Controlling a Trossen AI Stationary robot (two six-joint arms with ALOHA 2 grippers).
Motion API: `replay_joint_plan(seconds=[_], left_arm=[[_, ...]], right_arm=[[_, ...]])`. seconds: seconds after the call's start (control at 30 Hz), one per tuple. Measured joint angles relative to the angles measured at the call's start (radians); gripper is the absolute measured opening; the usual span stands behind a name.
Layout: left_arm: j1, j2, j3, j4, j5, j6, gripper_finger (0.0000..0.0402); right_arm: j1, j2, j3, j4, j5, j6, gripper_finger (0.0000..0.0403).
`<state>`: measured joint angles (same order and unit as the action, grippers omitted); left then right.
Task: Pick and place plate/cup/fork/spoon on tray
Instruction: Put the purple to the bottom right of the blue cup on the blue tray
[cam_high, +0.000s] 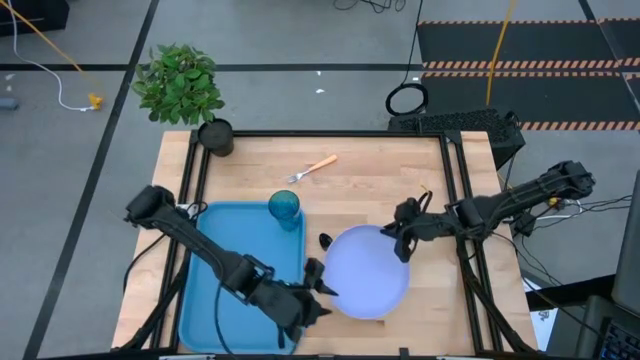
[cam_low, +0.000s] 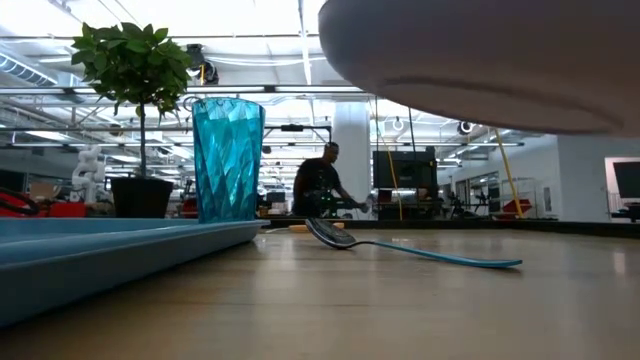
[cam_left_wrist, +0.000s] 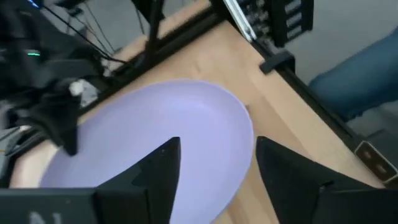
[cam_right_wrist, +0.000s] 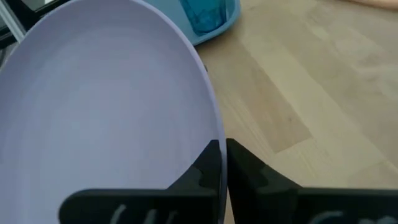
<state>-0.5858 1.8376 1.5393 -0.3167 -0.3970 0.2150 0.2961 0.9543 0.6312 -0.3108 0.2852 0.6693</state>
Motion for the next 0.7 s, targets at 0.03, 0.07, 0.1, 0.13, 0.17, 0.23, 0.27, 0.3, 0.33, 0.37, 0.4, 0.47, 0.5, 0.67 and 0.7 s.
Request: replay_joint_plan(seconds=[0.03,0.07,0.1,0.13,0.17,0.23,0.27,0.3,0.33,0.37,0.4,0.47,0.5,0.67,0.7], left_arm=[[0.0,0.025,0.029,-0.014,0.001,0.0,0.0228],[0.001,0.047,0.055,-0.037,0.003,-0.001,0.0236],[0.005,0.066,0.08,-0.064,0.007,-0.001,0.0244],[0.007,0.084,0.105,-0.076,0.009,-0.001,0.0249],[0.009,0.1,0.126,-0.085,0.013,-0.002,0.0253],[0.01,0.127,0.156,-0.115,0.025,-0.004,0.0256],[0.01,0.139,0.164,-0.123,0.037,-0.004,0.0255],[0.013,0.151,0.168,-0.123,0.055,-0.002,0.0252],[0.014,0.159,0.169,-0.128,0.073,0.0,0.0248],[0.015,0.166,0.169,-0.143,0.091,-0.001,0.0242],[0.017,0.173,0.169,-0.152,0.107,-0.005,0.0237],[0.02,0.185,0.17,-0.185,0.114,0.0,0.0223],[0.021,0.192,0.17,-0.203,0.112,0.004,0.0217],[0.034,0.214,0.17,-0.221,0.079,0.058,0.0187],[0.04,0.216,0.17,-0.208,0.077,0.071,0.0182]], right_arm=[[-0.006,0.0,0.0,0.0,-0.014,0.003,0.0],[-0.012,0.0,0.0,-0.001,-0.025,0.008,0.0],[-0.015,0.0,0.0,-0.004,-0.027,0.012,0.0],[-0.016,0.0,0.0,-0.006,-0.028,0.017,0.0],[-0.016,0.0,0.0,-0.009,-0.028,0.019,0.0],[-0.016,0.0,0.0,-0.016,-0.028,0.018,0.0],[-0.016,0.0,0.0,-0.016,-0.029,0.019,0.0],[-0.016,0.0,0.0,-0.017,-0.029,0.023,0.0],[-0.016,0.0,0.0,-0.017,-0.029,0.026,0.0],[-0.016,0.0,0.0,-0.016,-0.029,0.026,0.0],[-0.016,0.0,0.0,-0.016,-0.032,0.026,0.0],[-0.02,0.0,0.0,-0.016,-0.056,0.026,0.0],[-0.022,0.0,0.0,-0.017,-0.069,0.026,0.0],[-0.029,0.0,0.0,-0.016,-0.081,0.027,0.0],[-0.029,0.0,0.0,-0.016,-0.081,0.027,0.0]])
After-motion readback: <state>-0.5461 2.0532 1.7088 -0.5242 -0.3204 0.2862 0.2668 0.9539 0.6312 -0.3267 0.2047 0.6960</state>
